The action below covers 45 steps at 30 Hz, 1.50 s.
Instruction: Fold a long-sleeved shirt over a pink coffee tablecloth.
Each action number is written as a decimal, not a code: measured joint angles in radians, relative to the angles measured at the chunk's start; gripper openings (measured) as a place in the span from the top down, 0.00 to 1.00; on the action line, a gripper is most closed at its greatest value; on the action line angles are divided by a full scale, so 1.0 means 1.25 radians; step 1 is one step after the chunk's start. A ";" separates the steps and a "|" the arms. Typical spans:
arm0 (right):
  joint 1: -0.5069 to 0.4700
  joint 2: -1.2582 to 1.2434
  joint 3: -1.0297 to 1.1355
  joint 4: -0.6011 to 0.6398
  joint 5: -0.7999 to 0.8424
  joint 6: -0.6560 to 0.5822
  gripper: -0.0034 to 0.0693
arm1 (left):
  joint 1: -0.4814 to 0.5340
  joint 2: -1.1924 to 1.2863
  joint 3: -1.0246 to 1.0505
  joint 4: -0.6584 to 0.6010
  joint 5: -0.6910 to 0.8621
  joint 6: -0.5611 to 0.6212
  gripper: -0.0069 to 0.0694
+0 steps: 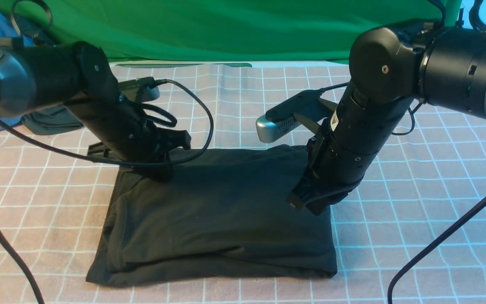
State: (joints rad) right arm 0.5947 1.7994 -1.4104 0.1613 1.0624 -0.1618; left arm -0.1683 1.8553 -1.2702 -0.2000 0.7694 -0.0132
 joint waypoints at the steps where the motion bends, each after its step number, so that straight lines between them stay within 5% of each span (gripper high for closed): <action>1: 0.000 0.000 0.000 0.000 -0.003 0.000 0.90 | 0.000 0.000 0.000 0.011 -0.008 0.002 0.58; 9: 0.000 0.000 0.000 0.000 -0.014 -0.001 0.90 | 0.000 0.001 0.000 0.017 -0.026 0.041 0.34; 17: 0.000 0.000 0.000 0.000 -0.025 -0.001 0.90 | 0.000 0.005 0.000 0.002 -0.011 0.066 0.33; 24: 0.000 0.000 0.000 0.000 -0.026 -0.001 0.90 | 0.000 0.034 -0.001 -0.007 0.004 0.081 0.43; 32: 0.000 0.000 0.000 0.000 -0.031 -0.002 0.90 | 0.000 0.033 -0.001 -0.007 0.010 0.115 0.86; 45: 0.000 0.000 0.000 0.000 -0.034 -0.001 0.90 | 0.000 -0.030 -0.001 0.058 -0.001 0.120 0.89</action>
State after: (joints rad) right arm 0.5947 1.7994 -1.4104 0.1613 1.0196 -0.1630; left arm -0.1683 1.8174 -1.2709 -0.1275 0.7680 0.1373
